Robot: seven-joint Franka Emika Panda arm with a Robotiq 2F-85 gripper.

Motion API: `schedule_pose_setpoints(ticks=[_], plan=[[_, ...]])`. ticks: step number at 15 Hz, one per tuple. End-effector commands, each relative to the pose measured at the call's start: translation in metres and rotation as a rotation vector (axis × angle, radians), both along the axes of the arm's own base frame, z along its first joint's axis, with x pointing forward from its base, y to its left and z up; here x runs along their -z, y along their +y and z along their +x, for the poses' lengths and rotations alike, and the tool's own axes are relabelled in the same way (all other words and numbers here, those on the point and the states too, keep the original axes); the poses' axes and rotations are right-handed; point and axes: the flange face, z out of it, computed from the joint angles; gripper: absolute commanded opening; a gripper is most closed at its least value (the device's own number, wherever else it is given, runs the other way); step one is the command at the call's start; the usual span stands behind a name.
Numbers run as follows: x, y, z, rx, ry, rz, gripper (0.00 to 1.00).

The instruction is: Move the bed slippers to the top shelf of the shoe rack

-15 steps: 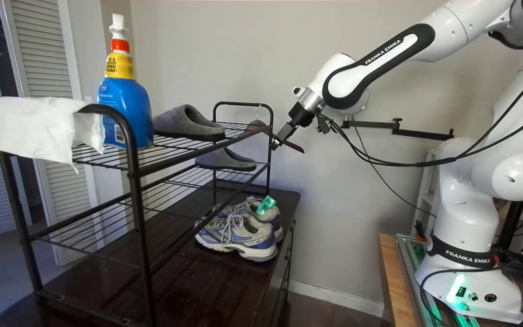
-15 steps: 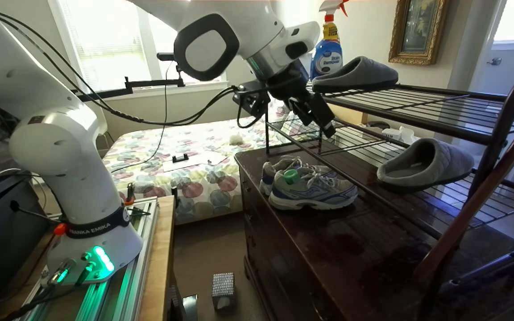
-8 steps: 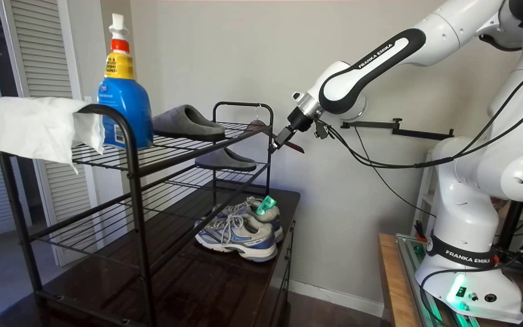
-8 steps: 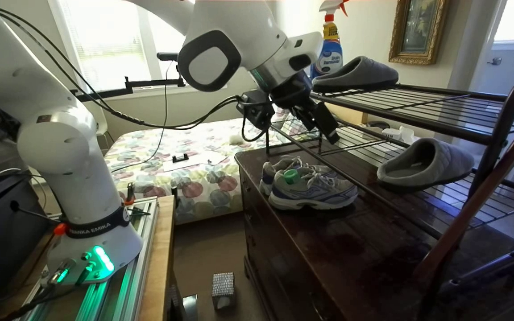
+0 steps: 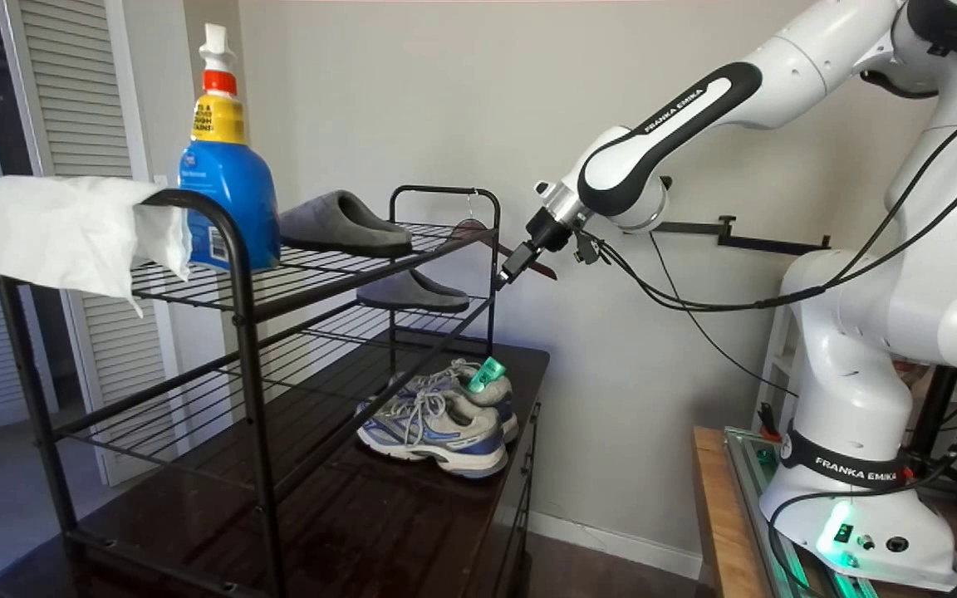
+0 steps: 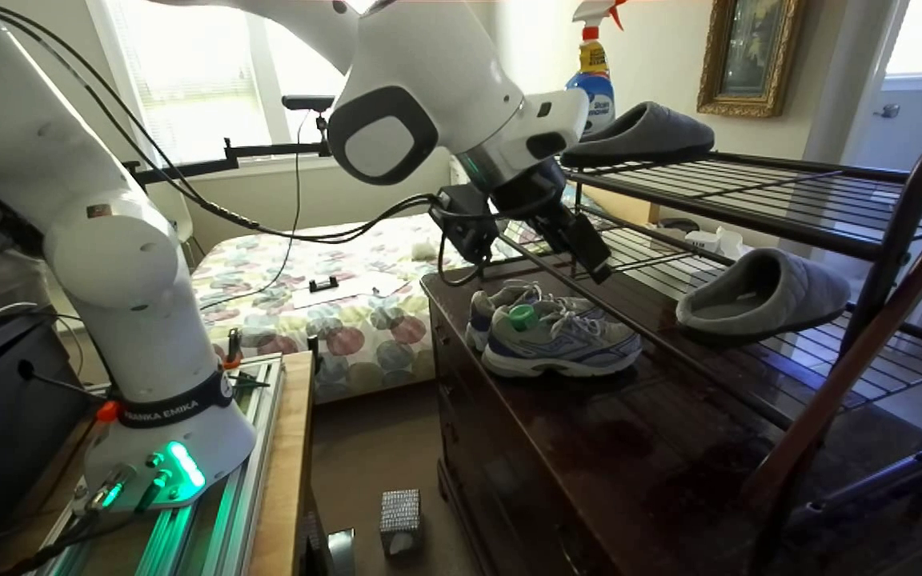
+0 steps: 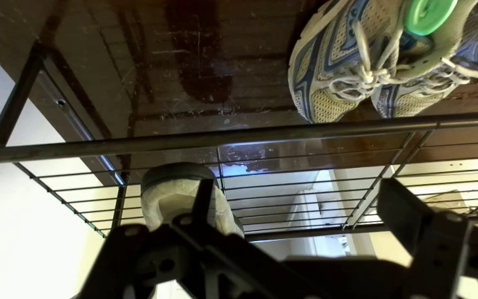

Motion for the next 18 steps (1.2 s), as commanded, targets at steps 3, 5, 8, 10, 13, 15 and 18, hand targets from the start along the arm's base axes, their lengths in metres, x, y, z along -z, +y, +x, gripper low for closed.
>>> schedule_pose_setpoints(ticks=[3,5,8,10,13,15,18], plan=[[0.012,-0.016,0.002,-0.007,-0.092,0.010,1.00],[0.014,-0.018,0.003,0.008,-0.153,-0.001,1.00],[0.018,-0.015,0.009,0.034,-0.237,-0.013,1.00],[0.026,-0.014,0.012,0.043,-0.269,-0.011,1.00],[0.042,-0.016,0.016,0.059,-0.295,-0.007,1.00],[0.052,-0.020,0.019,0.080,-0.313,-0.011,1.00],[0.056,-0.021,0.017,0.110,-0.284,-0.019,1.00]])
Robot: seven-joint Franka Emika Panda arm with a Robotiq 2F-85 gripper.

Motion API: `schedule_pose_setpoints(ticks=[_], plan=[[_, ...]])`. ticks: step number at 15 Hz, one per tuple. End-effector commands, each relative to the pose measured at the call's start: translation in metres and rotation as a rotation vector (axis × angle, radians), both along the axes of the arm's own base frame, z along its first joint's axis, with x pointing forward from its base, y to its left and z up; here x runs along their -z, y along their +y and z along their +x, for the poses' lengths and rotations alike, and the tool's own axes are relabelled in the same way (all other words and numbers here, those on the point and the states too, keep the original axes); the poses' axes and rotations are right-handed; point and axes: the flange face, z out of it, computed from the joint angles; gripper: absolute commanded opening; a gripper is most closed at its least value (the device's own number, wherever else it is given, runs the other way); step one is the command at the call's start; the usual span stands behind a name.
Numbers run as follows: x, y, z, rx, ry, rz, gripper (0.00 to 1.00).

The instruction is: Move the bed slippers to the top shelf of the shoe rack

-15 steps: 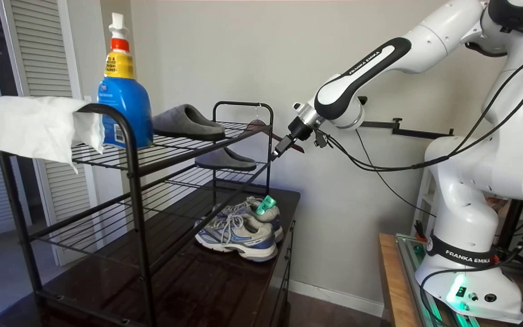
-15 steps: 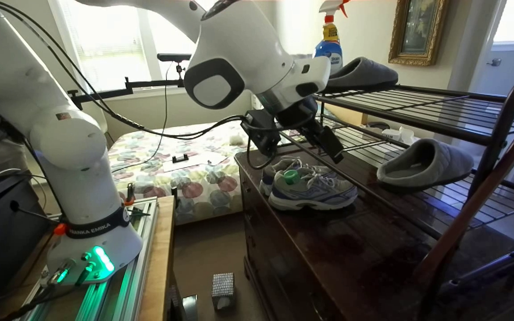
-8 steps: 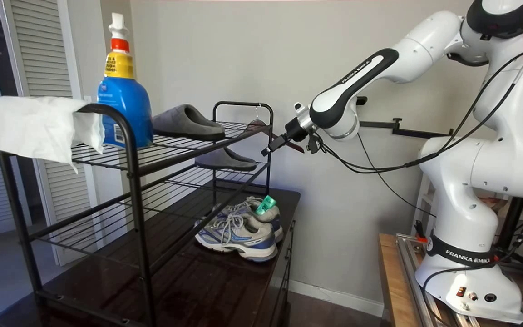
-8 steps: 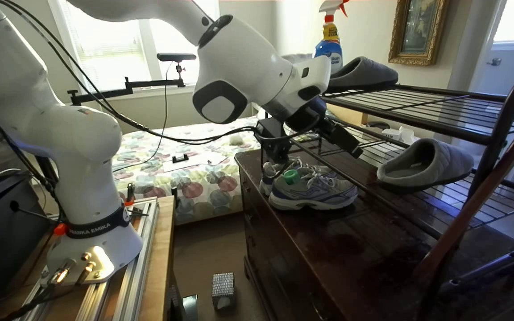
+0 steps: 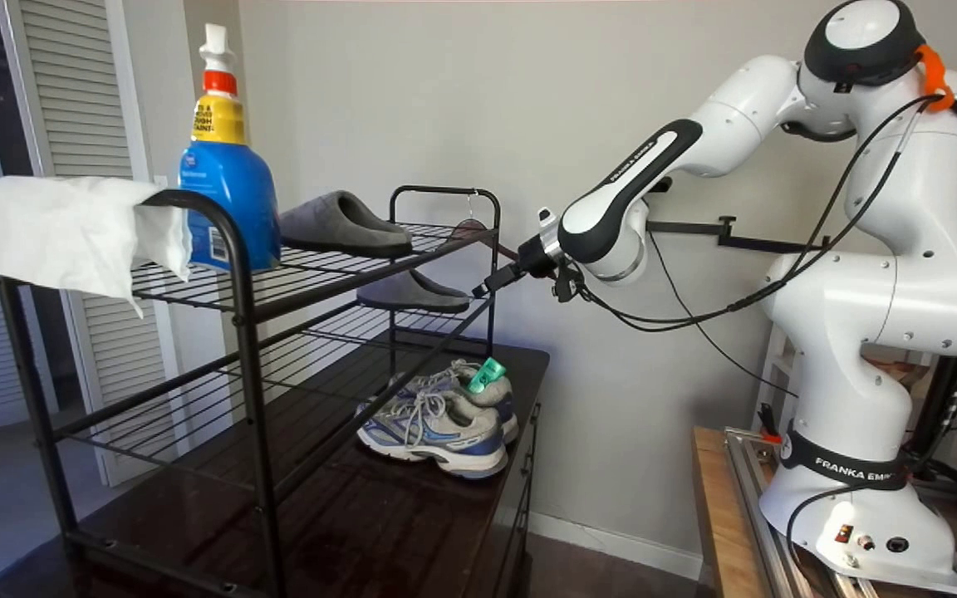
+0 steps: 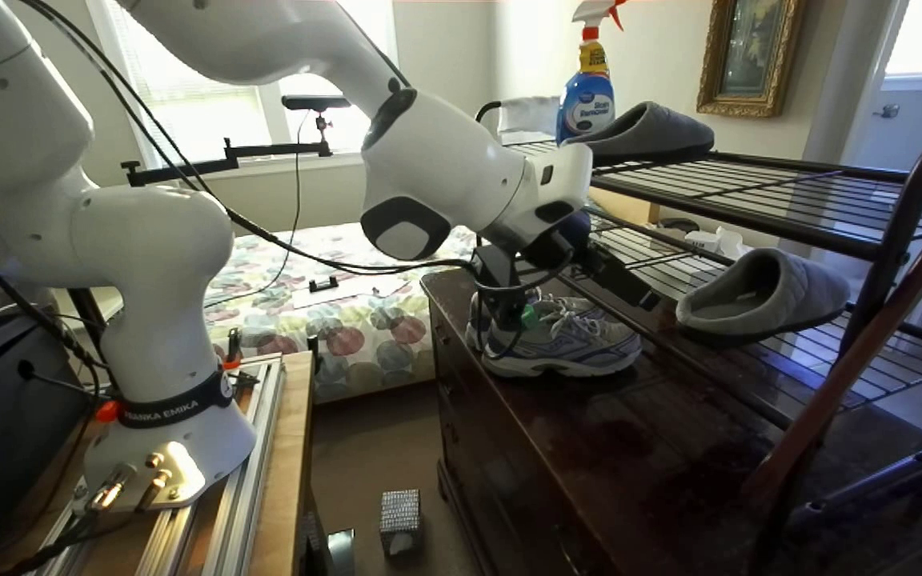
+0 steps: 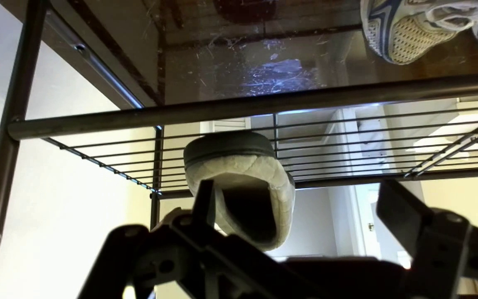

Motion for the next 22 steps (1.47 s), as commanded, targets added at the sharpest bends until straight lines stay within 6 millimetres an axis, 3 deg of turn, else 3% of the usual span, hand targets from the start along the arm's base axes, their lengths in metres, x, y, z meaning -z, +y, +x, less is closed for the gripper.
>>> schedule_pose_setpoints(ticks=[1,4,10,14,18,22], plan=[[0.003,0.000,0.000,0.001,0.004,0.006,1.00],[0.002,0.000,0.000,0.000,0.002,0.003,1.00],[0.011,0.040,0.005,0.009,-0.145,-0.038,1.00],[0.027,0.053,0.013,0.014,-0.210,-0.064,1.00],[0.036,0.045,0.024,0.026,-0.266,-0.106,1.00],[0.030,0.031,0.045,0.033,-0.292,-0.146,1.00]])
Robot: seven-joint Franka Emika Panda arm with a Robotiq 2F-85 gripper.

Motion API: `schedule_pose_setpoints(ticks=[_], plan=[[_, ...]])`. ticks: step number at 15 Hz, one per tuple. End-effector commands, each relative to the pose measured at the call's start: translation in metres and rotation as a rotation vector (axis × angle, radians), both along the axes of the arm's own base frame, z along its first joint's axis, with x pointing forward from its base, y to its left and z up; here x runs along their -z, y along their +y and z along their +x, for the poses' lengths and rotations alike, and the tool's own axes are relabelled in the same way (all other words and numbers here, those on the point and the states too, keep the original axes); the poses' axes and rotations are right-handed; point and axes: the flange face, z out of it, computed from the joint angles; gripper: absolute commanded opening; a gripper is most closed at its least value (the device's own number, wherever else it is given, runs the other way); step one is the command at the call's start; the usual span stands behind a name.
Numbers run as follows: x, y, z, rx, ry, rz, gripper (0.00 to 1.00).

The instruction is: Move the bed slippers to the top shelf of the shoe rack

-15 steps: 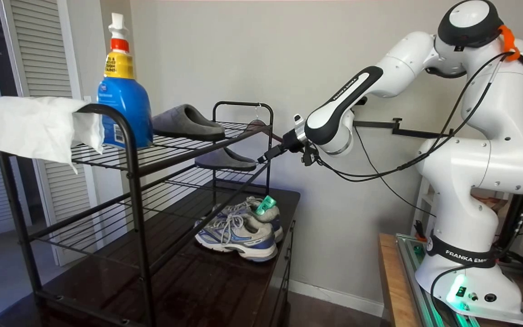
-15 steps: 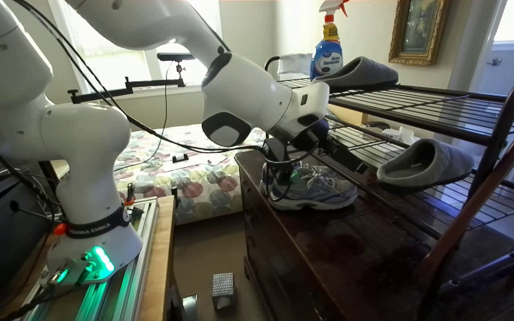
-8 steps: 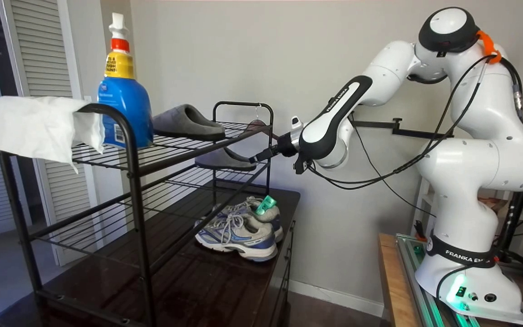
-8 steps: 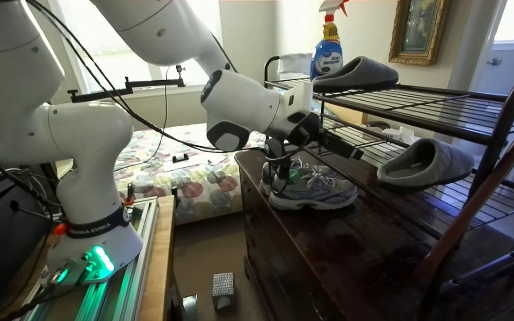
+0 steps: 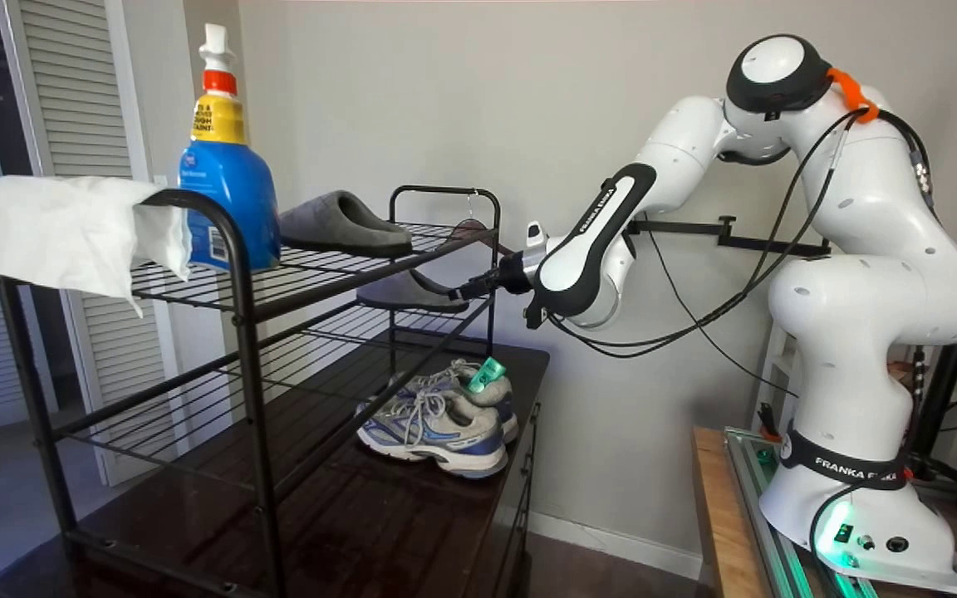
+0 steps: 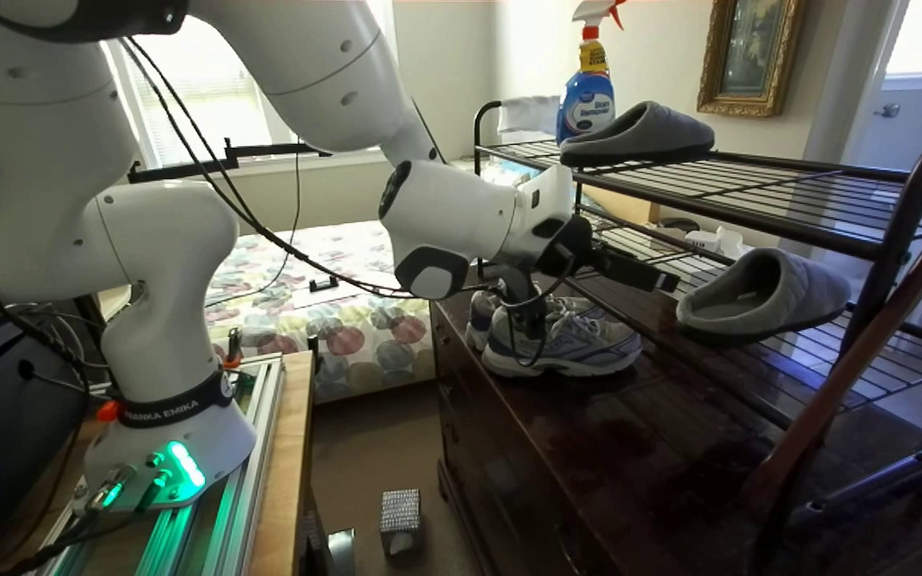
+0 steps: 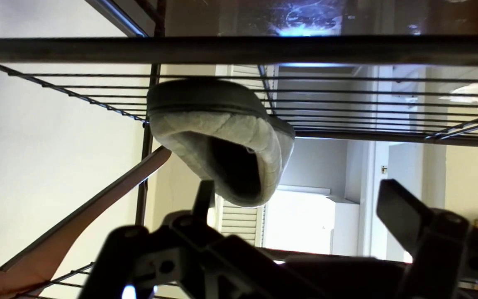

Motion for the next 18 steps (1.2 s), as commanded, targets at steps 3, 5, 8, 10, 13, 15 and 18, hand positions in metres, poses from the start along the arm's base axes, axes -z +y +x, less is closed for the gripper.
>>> schedule_pose_setpoints(ticks=[3,5,8,10,13,15,18], plan=[[-0.009,-0.020,0.037,0.016,-0.027,-0.050,1.00],[-0.012,-0.018,0.026,0.018,-0.025,-0.036,1.00],[-0.014,-0.024,0.034,0.024,-0.023,-0.039,1.00],[-0.017,-0.029,0.045,-0.014,-0.009,-0.043,1.00],[-0.018,-0.034,0.060,-0.085,0.035,-0.048,1.00],[-0.021,-0.037,0.069,-0.119,0.059,-0.053,1.00],[-0.028,-0.041,0.078,-0.131,0.059,-0.068,1.00]])
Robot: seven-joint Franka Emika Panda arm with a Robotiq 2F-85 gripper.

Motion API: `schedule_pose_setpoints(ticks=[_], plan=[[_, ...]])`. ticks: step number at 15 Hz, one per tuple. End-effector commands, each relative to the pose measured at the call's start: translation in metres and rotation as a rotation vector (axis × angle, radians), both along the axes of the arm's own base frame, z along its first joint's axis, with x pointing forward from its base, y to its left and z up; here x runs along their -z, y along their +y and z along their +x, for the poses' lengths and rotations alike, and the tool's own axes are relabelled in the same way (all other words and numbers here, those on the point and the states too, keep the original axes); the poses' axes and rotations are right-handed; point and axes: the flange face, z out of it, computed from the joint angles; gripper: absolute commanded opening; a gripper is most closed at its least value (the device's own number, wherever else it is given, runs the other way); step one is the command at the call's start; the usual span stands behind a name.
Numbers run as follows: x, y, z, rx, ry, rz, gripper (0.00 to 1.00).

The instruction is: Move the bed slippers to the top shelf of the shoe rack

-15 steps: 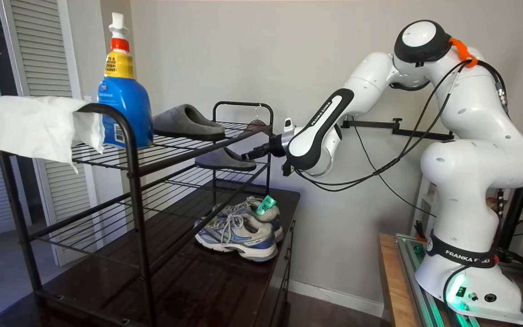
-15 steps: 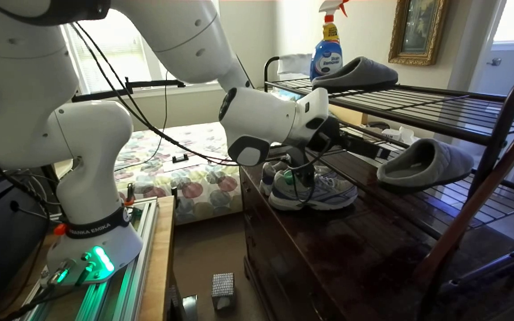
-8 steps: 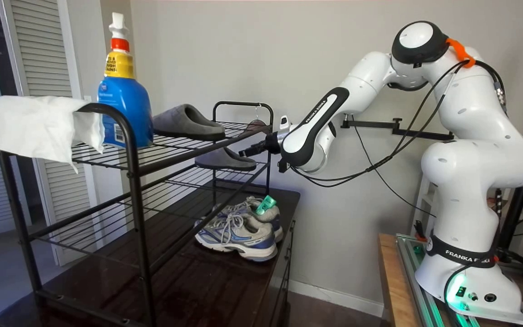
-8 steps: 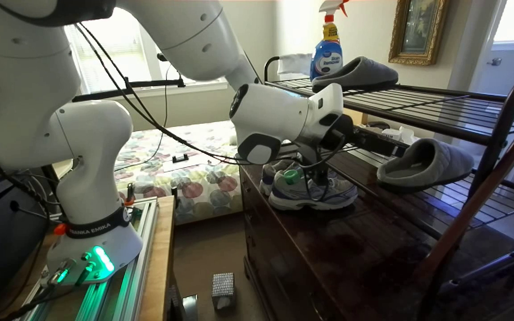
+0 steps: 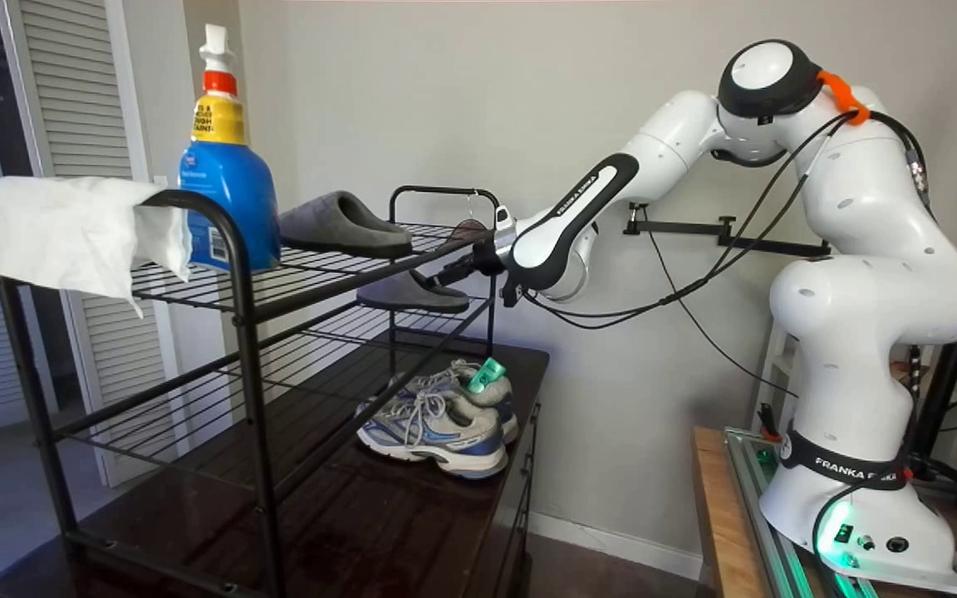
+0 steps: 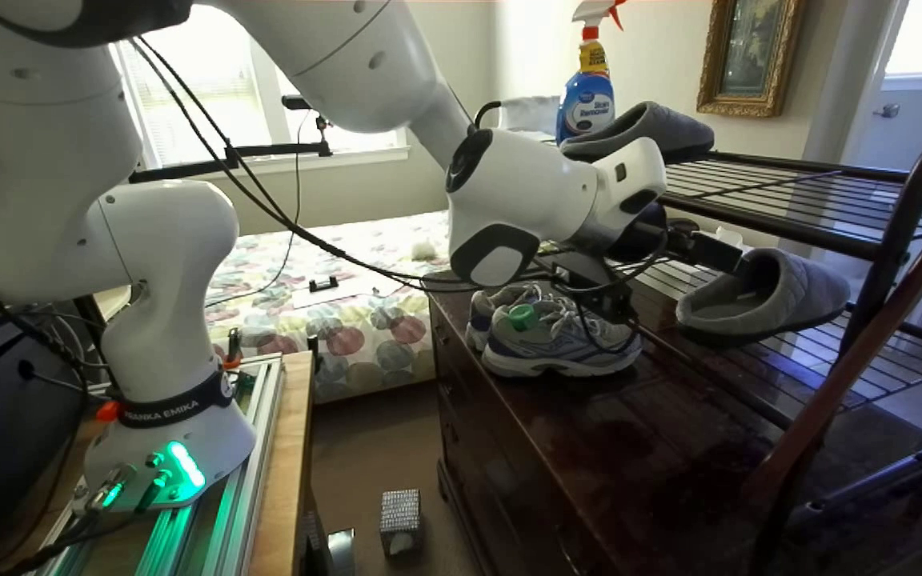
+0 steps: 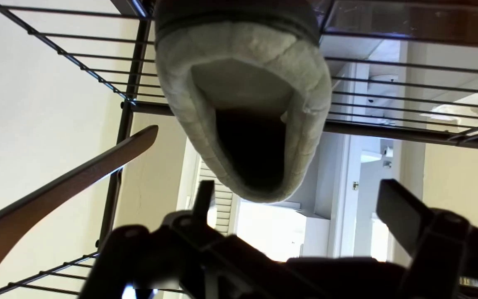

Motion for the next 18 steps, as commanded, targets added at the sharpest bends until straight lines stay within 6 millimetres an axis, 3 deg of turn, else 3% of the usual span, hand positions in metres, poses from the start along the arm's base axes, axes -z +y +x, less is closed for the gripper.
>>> schedule_pose_setpoints(ticks=[1,12,16,17,18], plan=[[-0.006,-0.006,0.013,-0.031,-0.003,-0.018,1.00],[0.010,-0.017,0.006,-0.011,0.163,-0.044,1.00],[0.013,-0.029,-0.002,0.016,0.231,-0.070,1.00],[0.013,-0.034,-0.005,0.034,0.248,-0.086,0.83],[0.013,-0.038,-0.008,0.047,0.263,-0.092,0.72]])
